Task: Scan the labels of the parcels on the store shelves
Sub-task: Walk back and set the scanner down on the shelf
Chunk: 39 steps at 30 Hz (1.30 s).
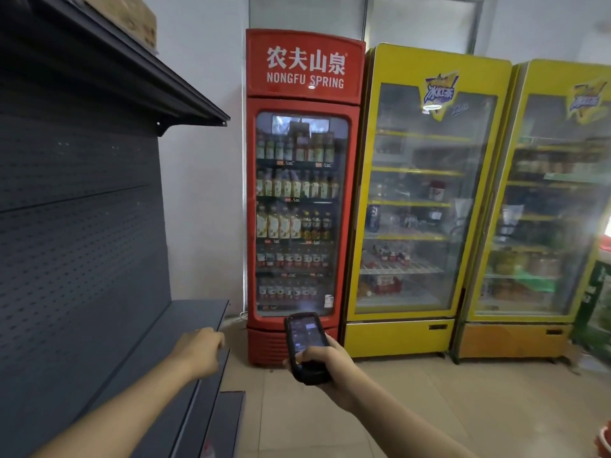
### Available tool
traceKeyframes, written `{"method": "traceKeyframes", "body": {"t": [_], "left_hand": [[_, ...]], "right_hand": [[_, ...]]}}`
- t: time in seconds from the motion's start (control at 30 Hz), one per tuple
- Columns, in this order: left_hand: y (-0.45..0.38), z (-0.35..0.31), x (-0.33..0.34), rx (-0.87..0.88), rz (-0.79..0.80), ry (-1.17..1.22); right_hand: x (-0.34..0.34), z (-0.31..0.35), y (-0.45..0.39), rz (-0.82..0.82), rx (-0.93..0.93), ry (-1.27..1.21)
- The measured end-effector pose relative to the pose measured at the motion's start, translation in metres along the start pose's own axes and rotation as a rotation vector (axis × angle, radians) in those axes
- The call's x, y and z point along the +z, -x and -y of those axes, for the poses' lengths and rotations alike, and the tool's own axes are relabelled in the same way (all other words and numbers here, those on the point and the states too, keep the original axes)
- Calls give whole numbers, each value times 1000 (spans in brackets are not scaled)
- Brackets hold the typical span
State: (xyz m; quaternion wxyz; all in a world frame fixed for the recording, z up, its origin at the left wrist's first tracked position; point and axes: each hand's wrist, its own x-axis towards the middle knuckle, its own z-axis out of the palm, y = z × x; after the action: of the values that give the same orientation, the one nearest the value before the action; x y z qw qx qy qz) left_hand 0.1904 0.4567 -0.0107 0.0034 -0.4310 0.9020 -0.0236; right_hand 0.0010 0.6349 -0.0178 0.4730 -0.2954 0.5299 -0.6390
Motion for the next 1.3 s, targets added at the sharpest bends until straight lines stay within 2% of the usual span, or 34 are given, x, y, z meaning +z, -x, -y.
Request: {"method": "traceKeyframes", "body": {"t": [0.37,0.97,1.3], "left_hand": [[-100,45,11,-35,12,-14],[-298,34,17,-152,69,14],[-389,50,31,-167,103,56]], "right_hand": [[16,-8,-108,14,28,-32],[-42,24,-330,85,111,-3],[-51,16,-430,114,143,-37]]}}
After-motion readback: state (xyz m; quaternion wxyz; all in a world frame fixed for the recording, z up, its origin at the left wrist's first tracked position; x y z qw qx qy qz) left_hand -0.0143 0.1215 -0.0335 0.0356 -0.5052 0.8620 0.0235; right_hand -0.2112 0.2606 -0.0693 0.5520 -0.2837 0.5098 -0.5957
